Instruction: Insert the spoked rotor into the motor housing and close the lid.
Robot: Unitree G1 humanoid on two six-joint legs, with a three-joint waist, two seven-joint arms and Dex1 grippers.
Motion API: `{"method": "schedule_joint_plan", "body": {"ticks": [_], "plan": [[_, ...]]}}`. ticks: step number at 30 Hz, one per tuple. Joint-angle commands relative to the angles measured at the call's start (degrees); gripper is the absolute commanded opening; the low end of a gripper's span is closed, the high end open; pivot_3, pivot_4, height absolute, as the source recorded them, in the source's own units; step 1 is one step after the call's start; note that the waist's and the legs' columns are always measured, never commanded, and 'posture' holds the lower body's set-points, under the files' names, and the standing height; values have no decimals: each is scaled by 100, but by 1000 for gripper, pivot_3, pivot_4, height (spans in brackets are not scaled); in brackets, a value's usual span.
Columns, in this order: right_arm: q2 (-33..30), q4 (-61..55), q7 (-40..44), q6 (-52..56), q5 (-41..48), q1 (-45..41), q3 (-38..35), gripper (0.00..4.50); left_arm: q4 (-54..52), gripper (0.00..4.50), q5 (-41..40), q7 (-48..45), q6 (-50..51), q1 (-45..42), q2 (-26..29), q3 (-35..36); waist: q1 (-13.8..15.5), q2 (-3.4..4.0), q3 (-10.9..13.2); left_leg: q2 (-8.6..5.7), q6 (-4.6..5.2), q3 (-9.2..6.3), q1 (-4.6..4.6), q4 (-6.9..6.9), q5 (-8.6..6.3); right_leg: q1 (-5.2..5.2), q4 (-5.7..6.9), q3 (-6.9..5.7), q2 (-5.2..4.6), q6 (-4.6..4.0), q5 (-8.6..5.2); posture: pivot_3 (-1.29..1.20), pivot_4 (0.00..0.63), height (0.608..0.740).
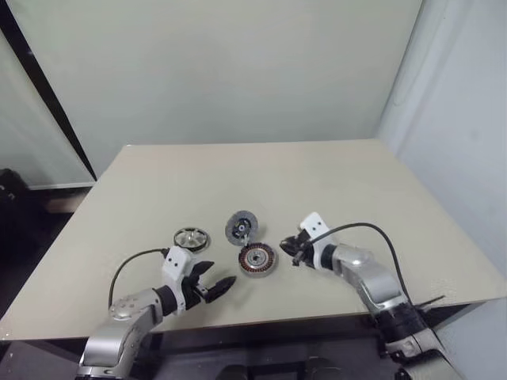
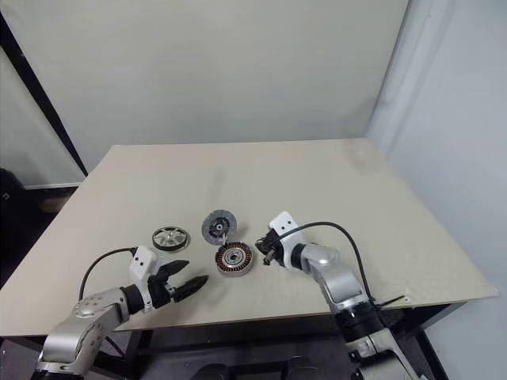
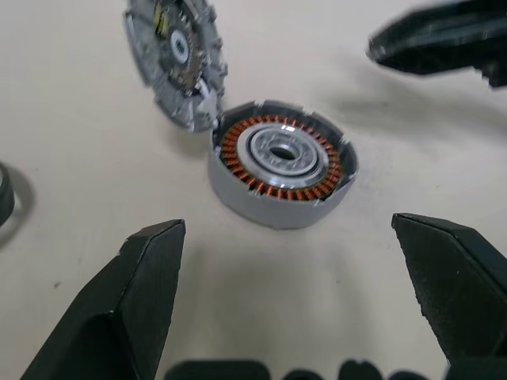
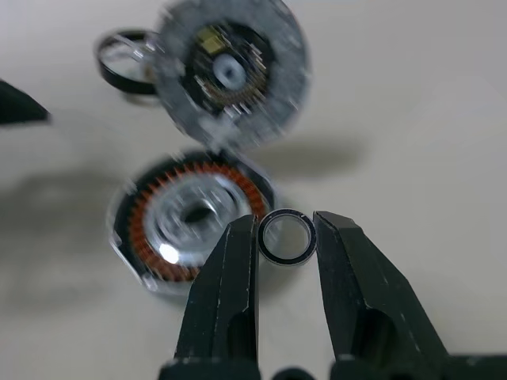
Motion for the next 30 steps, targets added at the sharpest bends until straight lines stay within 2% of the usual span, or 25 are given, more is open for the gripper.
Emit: {"method": "schedule_joint_plan", "body": {"ticks": [1,8,15,30], "plan": [[235,353,11,-113,-17,-414,60,722,-147,4500,-83,9,-103,-31,-37,101,1,0,0,0,0,0,0,-2,0,-1,1,0,0,0,0,0,0,740],[772,1413,71,-367,-66,-974,174,722,-320,4500,-65,83,-125,122,-95,110,-4,3,0,0,0,-3,2,-6,0,-2,5,-2,0,-1,1,0,0,740],[1075,2272,75,-706,-200,-1182,228,722,-577,4500,-91,233,-113,365,-102,217,-5,4,0,0,-1,-2,1,-7,0,-4,5,-1,0,-2,2,0,0,740],[1106,2663,198,-890,-351,-1131,210,722,-803,4500,-118,342,-11,548,-85,322,-33,7,1,1,-1,-3,3,-8,0,-5,9,-2,1,-2,2,0,0,740]]}}
